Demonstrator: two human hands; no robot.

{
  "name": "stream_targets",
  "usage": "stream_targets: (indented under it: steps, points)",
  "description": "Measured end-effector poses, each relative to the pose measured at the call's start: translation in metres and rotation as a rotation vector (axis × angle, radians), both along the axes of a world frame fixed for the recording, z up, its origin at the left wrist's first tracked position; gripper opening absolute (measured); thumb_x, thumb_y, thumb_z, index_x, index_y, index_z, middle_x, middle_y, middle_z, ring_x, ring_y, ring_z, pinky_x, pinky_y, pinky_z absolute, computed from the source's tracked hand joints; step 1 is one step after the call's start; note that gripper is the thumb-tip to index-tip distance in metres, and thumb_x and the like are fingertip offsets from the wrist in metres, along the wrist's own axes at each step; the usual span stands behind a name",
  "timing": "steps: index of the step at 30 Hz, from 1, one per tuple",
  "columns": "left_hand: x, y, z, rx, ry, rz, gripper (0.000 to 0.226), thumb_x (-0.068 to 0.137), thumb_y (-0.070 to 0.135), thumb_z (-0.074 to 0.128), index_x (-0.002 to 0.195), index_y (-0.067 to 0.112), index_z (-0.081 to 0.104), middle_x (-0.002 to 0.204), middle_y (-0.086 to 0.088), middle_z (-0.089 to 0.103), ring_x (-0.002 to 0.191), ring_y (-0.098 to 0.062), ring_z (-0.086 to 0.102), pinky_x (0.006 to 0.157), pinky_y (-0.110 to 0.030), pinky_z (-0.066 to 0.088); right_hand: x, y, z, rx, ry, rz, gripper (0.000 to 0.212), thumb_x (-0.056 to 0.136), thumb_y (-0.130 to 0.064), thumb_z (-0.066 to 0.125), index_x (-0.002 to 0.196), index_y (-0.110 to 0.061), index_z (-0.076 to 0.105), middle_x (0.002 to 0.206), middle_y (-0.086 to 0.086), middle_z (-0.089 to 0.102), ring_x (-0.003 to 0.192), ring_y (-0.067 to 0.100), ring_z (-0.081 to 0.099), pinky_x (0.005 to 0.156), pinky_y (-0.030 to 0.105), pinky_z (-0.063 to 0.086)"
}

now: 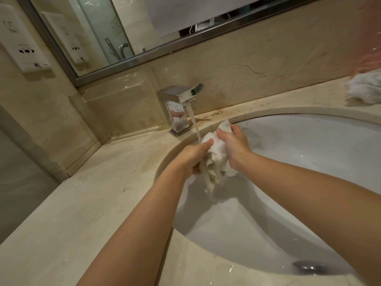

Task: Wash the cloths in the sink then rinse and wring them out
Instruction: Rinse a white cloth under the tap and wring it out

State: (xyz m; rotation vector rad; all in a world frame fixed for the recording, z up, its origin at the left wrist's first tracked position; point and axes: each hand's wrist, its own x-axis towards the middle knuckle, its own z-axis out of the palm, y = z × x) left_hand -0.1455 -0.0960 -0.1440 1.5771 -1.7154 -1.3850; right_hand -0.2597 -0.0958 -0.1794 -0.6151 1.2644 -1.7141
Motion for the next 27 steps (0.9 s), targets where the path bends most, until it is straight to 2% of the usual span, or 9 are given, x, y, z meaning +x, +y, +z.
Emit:
stream_targets:
  steps: [2,6,8,10,13,16,19,21,27]
  points:
    - [0.0,-0.001,0.0,-0.007,0.028,0.04,0.032,0.097,0.039,0.054,0.094,0.008,0.064,0.083,-0.009,0.066,0.08,-0.025,0.062,0.09,-0.042,0.053,0.002,-0.001,0.0,0.009,0.001,0.004,0.047,0.093,-0.02,0.061,0.138,-0.019,0.049,0.126,0.006,0.061,0.108,0.026,0.062,0.094,0.043,0.052]
    - [-0.004,-0.005,-0.001,-0.125,0.04,0.172,0.033,0.101,0.034,0.046,0.103,0.007,0.064,0.093,-0.009,0.068,0.081,-0.021,0.063,0.075,-0.035,0.054,0.005,-0.001,0.006,0.024,-0.006,0.018,0.042,0.094,-0.019,0.057,0.136,-0.018,0.051,0.124,0.008,0.062,0.109,0.028,0.06,0.097,0.046,0.05]
    - [-0.006,-0.007,-0.001,-0.174,0.041,0.25,0.044,0.101,0.04,0.041,0.113,0.005,0.063,0.103,-0.013,0.068,0.093,-0.028,0.065,0.088,-0.04,0.053,0.007,-0.001,0.011,0.013,-0.035,0.01,0.046,0.093,-0.018,0.059,0.138,-0.018,0.049,0.128,0.006,0.06,0.114,0.028,0.058,0.101,0.047,0.047]
    - [-0.005,-0.01,0.0,-0.181,0.135,0.356,0.048,0.101,0.044,0.039,0.116,0.005,0.063,0.106,-0.014,0.068,0.098,-0.031,0.065,0.094,-0.043,0.052,0.007,-0.001,0.013,0.003,-0.041,0.01,0.047,0.092,-0.015,0.059,0.138,-0.017,0.048,0.126,0.0,0.057,0.115,0.023,0.053,0.104,0.041,0.041]
    - [-0.005,-0.012,0.004,-0.198,0.299,0.491,0.046,0.102,0.042,0.038,0.119,0.006,0.062,0.112,-0.012,0.067,0.103,-0.029,0.063,0.096,-0.044,0.05,0.006,0.004,0.018,-0.023,-0.014,0.028,0.041,0.093,-0.012,0.058,0.133,-0.016,0.051,0.115,-0.001,0.055,0.114,0.021,0.051,0.095,0.033,0.038]
    - [-0.007,-0.009,0.009,-0.297,0.385,0.548,0.044,0.103,0.038,0.038,0.119,0.007,0.063,0.117,-0.013,0.065,0.109,-0.03,0.06,0.099,-0.043,0.047,0.01,0.004,0.017,-0.012,0.036,0.011,0.046,0.093,-0.016,0.06,0.137,-0.014,0.049,0.13,0.003,0.054,0.118,0.022,0.05,0.088,0.028,0.035]
    - [-0.007,-0.006,0.011,-0.344,0.452,0.587,0.042,0.103,0.038,0.038,0.117,0.009,0.064,0.115,-0.01,0.066,0.109,-0.028,0.06,0.1,-0.043,0.047,0.016,0.004,0.015,0.018,0.114,0.004,0.025,0.096,-0.021,0.057,0.12,-0.014,0.057,0.114,0.005,0.06,0.094,0.018,0.053,0.083,0.028,0.041]
    - [-0.007,-0.005,0.011,-0.35,0.49,0.599,0.041,0.103,0.037,0.037,0.118,0.011,0.064,0.114,-0.007,0.065,0.11,-0.026,0.06,0.102,-0.042,0.046,0.02,0.003,0.013,0.026,0.156,-0.01,0.017,0.097,-0.025,0.055,0.111,-0.014,0.058,0.109,0.006,0.063,0.087,0.018,0.054,0.078,0.028,0.044]
    - [-0.002,-0.009,0.008,-0.27,0.525,0.635,0.043,0.102,0.043,0.033,0.115,0.017,0.065,0.115,-0.006,0.066,0.108,-0.028,0.061,0.1,-0.044,0.048,0.02,-0.005,0.01,0.076,0.178,-0.069,0.045,0.095,-0.036,0.057,0.132,-0.01,0.051,0.13,0.008,0.057,0.113,0.027,0.057,0.093,0.035,0.047]
